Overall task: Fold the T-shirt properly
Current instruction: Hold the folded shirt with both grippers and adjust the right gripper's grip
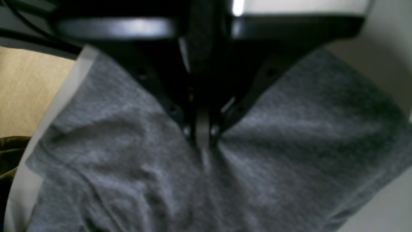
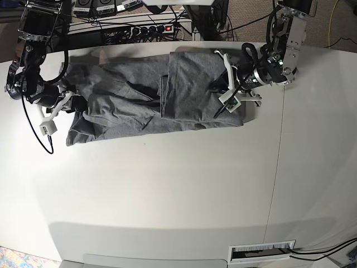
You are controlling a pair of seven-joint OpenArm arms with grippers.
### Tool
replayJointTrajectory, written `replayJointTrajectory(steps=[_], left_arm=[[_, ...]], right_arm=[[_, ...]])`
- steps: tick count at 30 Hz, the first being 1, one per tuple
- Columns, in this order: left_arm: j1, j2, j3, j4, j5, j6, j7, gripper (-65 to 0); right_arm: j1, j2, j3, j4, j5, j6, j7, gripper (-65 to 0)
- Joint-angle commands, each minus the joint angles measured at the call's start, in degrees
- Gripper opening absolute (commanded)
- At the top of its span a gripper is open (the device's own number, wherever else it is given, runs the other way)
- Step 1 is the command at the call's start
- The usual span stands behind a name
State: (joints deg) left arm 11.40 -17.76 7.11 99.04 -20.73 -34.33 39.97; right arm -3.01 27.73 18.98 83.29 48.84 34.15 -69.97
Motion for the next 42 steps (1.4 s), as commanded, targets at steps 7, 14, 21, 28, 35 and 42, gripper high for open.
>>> replayJointTrajectory(steps=[7,14,21,28,35,42], left_arm=[[0.02,-0.33,0.11,0.20,1.66,0.07,1.92,-65.0],[0.02,-0.35,0.11,0.15,1.46,0.04,1.92,-65.0],[0.02,-0.33,0.11,0.15,1.46,0.04,0.44,-65.0],[0.02,-0.33,0.11,-0.07,1.49,0.02,0.61,-65.0],[0.00,-0.35,0.11,-4.59,1.49,-0.02,-1.07,-65.0],[-0.13,-0.33,0.11,-9.57,1.95,-0.22,-2.67,-65.0]], right_arm=[[1.03,0.26,5.88,4.48,0.22,0.13,2.21,-38.8],[1.07,0.20,4.26,4.46,-2.71,0.76,2.10,-31.0],[1.11,-1.03,1.57,4.46,-3.89,0.76,3.21,-30.9],[1.14,-2.64,1.60,4.46,-4.37,0.79,3.61,-30.9],[1.14,-2.62,1.79,4.48,-1.75,0.81,2.43,-30.8],[1.11,-2.64,2.03,4.48,1.29,2.10,0.68,-30.9]])
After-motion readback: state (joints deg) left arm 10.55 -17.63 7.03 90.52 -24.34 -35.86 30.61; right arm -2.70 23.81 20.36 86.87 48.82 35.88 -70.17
